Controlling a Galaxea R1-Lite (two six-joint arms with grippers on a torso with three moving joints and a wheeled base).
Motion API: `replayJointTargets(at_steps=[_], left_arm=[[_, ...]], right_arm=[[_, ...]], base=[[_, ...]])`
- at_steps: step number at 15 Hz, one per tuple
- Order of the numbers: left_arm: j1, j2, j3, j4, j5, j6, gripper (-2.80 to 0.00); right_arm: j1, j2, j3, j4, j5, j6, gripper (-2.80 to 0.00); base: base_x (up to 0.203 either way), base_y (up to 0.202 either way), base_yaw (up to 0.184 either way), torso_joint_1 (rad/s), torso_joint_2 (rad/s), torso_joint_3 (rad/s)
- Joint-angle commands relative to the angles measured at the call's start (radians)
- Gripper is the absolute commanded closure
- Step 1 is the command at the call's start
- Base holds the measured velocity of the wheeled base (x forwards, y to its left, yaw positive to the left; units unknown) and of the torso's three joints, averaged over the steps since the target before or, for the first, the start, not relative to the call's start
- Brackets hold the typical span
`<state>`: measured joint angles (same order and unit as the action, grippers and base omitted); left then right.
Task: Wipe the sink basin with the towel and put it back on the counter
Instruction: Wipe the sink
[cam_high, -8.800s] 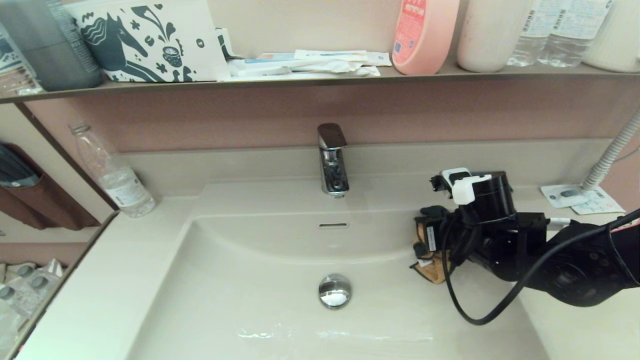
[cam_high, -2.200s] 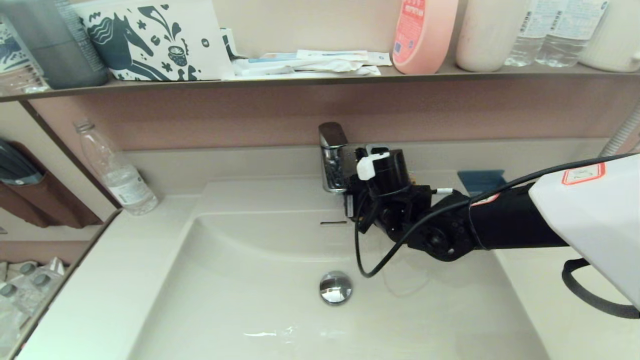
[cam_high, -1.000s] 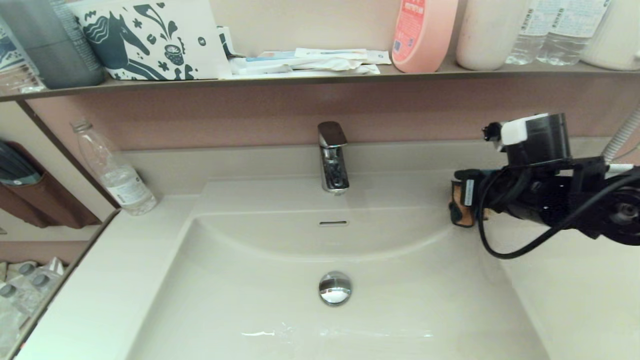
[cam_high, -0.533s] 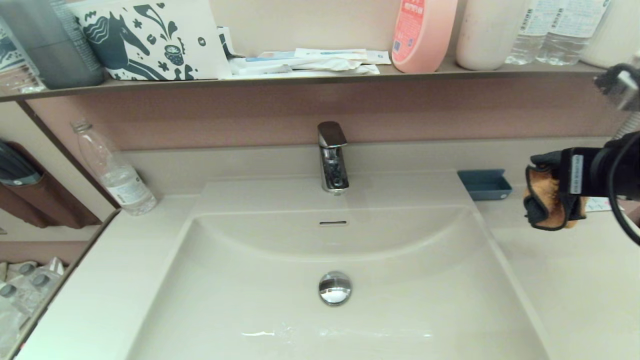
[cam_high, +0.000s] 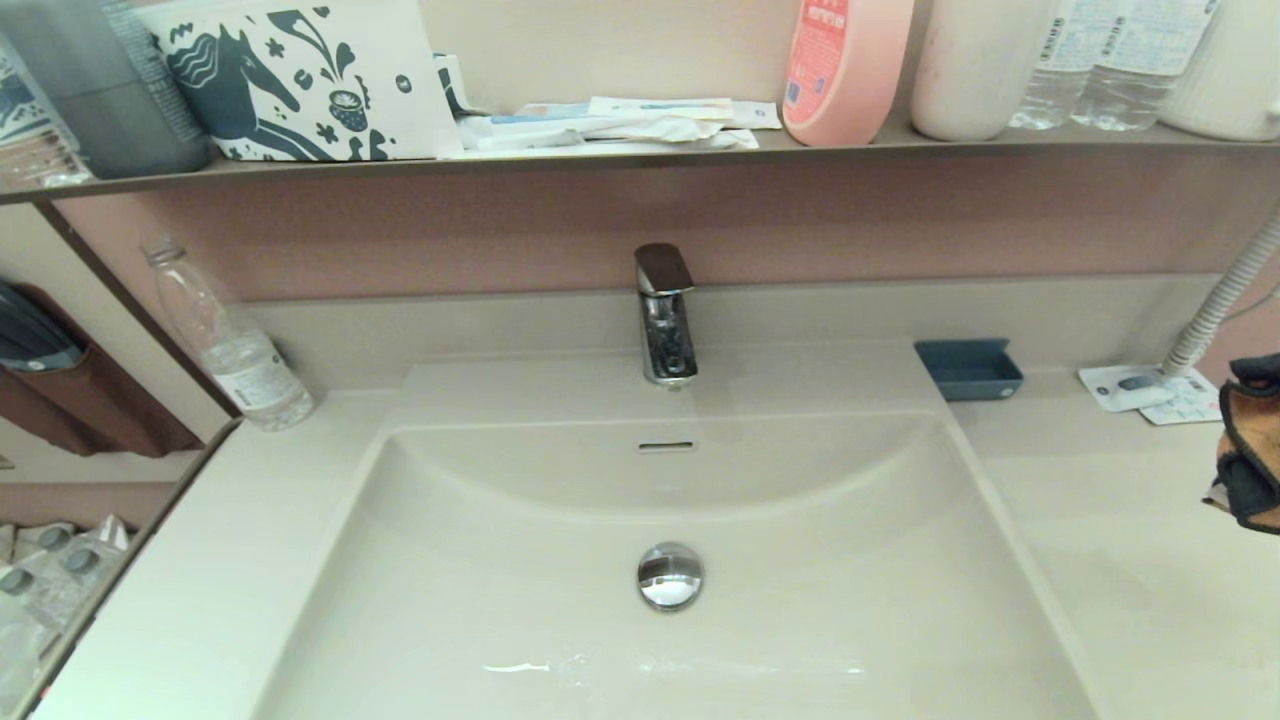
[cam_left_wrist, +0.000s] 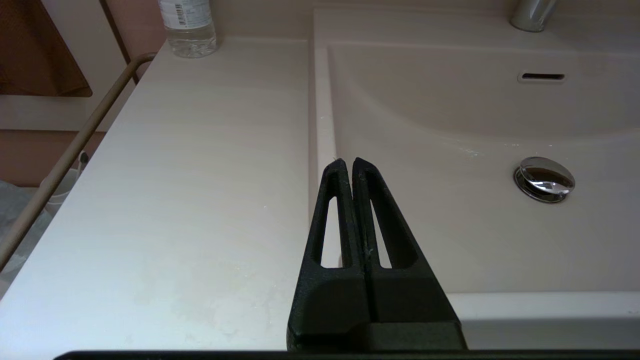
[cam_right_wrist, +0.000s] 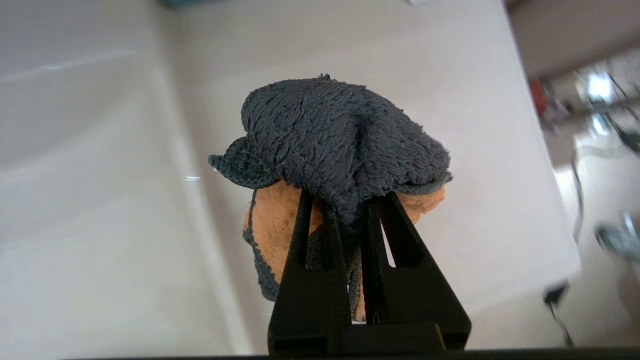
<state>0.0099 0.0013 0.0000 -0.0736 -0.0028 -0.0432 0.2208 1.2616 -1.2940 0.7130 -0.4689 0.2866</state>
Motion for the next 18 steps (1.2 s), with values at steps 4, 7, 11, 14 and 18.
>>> replayJointTargets(at_steps=[4, 7, 11, 14, 18], left_arm=[[0.0, 0.0, 0.0, -0.001, 0.0, -0.001, 0.0], [0.001, 0.0, 0.0, 0.0, 0.0, -0.001, 0.0], [0.001, 0.0, 0.0, 0.0, 0.0, -0.001, 0.0], [0.001, 0.0, 0.0, -0.002, 0.0, -0.001, 0.0], [0.001, 0.0, 0.0, 0.0, 0.0, -0.001, 0.0]], right_arm=[[-0.054, -0.046, 0.262, 0.019, 0.0, 0.001, 0.0], [-0.047, -0.062, 0.383, 0.01, 0.052, 0.012, 0.0], [-0.037, -0.089, 0.507, -0.115, 0.133, 0.061, 0.0], [-0.037, -0.078, 0.596, -0.187, 0.109, 0.062, 0.0], [-0.035, -0.014, 0.77, -0.433, 0.105, 0.068, 0.0]], base=[[0.0, 0.0, 0.0, 0.0, 0.0, 0.0], [0.0, 0.0, 0.0, 0.0, 0.0, 0.0], [0.0, 0.0, 0.0, 0.0, 0.0, 0.0], [0.0, 0.0, 0.0, 0.0, 0.0, 0.0], [0.0, 0.0, 0.0, 0.0, 0.0, 0.0]])
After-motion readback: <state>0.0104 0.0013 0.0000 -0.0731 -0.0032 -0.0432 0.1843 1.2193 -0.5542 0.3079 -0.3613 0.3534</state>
